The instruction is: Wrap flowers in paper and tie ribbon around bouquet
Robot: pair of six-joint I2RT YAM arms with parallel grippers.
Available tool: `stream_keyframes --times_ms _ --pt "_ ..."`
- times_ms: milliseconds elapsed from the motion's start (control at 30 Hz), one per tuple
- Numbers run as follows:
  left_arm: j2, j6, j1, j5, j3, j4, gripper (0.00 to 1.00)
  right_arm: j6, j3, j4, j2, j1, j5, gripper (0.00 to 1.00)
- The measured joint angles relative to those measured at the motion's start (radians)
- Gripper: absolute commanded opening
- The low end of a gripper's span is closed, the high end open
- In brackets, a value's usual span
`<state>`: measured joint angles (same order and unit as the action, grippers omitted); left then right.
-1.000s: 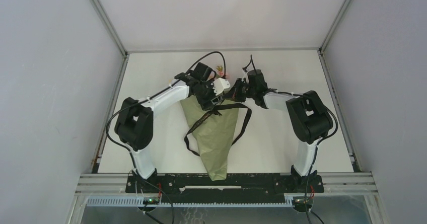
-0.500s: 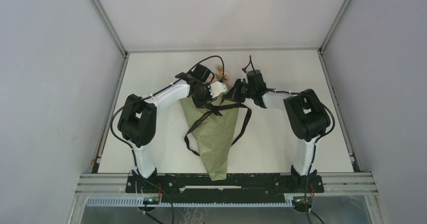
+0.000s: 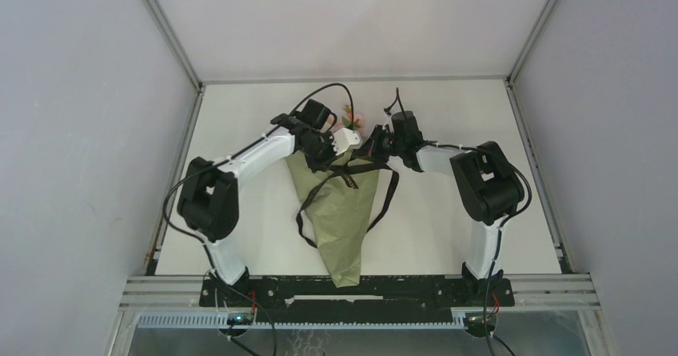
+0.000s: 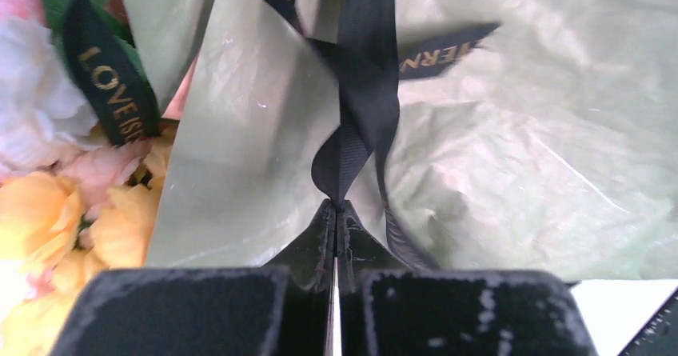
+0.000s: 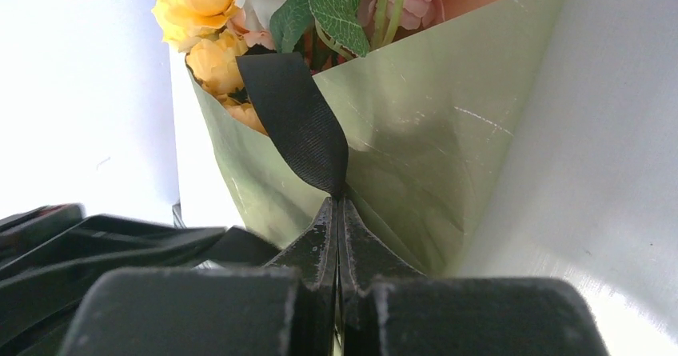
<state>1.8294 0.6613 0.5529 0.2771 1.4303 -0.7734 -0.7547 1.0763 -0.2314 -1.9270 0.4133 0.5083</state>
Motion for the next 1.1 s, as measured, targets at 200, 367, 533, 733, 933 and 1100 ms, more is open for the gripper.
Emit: stream_keyframes --times_ms 200,367,533,733,933,1100 --pt "-0.187 0.002 0.036 0.023 -0.047 -0.047 0.00 -0.014 0.004 -0.017 -0.020 -0.002 0.015 0.00" --pt "-0.264 -0.001 0.107 0.045 -0.050 -0.128 0.00 -0.017 0.023 -0.018 -0.047 0.000 0.024 0.00" --pt "-0.268 -0.051 0.102 0.056 0.040 -0.194 0.00 -0.003 0.026 0.013 -0.054 0.002 0.033 0.00" --pt "-0.281 -0.136 0.044 0.001 0.156 -0.141 0.00 0.079 0.026 0.103 -0.054 0.018 0.063 0.00" --pt "-0.283 -0.203 -0.043 -0.171 0.103 -0.021 0.00 0.144 0.026 0.157 -0.054 0.028 0.109 0.00" --pt "-0.275 -0.220 -0.097 -0.349 0.003 0.050 0.44 0.174 0.026 0.187 -0.054 0.040 0.143 0.00"
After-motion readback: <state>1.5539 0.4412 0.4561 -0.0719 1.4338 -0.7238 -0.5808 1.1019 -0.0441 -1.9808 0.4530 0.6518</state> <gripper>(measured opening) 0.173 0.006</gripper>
